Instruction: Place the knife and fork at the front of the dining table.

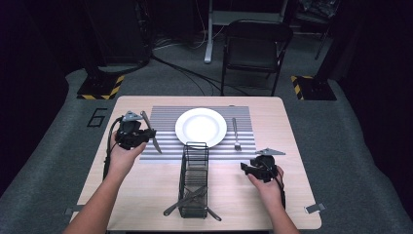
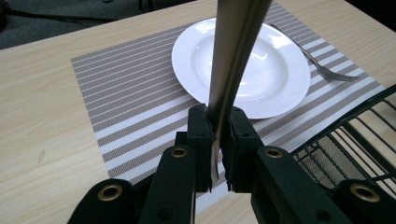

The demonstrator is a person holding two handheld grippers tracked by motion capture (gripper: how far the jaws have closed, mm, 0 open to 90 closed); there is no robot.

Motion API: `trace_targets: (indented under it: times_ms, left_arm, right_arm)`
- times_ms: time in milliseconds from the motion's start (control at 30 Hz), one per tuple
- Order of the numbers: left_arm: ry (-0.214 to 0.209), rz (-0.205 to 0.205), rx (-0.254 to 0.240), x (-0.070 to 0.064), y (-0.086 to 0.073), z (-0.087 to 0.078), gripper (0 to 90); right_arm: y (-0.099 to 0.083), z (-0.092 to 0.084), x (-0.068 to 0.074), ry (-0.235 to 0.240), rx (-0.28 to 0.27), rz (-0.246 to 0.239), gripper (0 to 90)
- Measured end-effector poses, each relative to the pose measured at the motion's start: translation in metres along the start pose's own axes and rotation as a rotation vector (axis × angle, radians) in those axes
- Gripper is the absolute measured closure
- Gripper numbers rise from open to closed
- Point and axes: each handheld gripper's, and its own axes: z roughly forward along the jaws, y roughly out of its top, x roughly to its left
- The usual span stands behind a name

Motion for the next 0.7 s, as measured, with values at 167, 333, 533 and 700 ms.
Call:
trace_targets:
  times_ms: [167, 333, 533, 700]
  left_arm:
    - [0.005, -0.02, 0.013, 0.006, -0.009, 0.006, 82.2]
    - [0.006, -0.022, 0.023, 0.008, -0.012, 0.008, 82.2]
    - [0.013, -0.025, 0.035, 0.01, -0.017, 0.01, 82.2]
    - [0.022, -0.026, 0.043, 0.011, -0.021, 0.013, 82.2]
  right_arm:
    - [0.0, 0.0, 0.0, 0.001, 0.0, -0.005, 50.5]
    - [0.0, 0.0, 0.0, -0.001, 0.0, -0.002, 50.5]
    - [0.0, 0.0, 0.0, 0.0, 0.0, -0.001, 50.5]
    - [0.0, 0.0, 0.0, -0.001, 0.0, -0.001, 50.5]
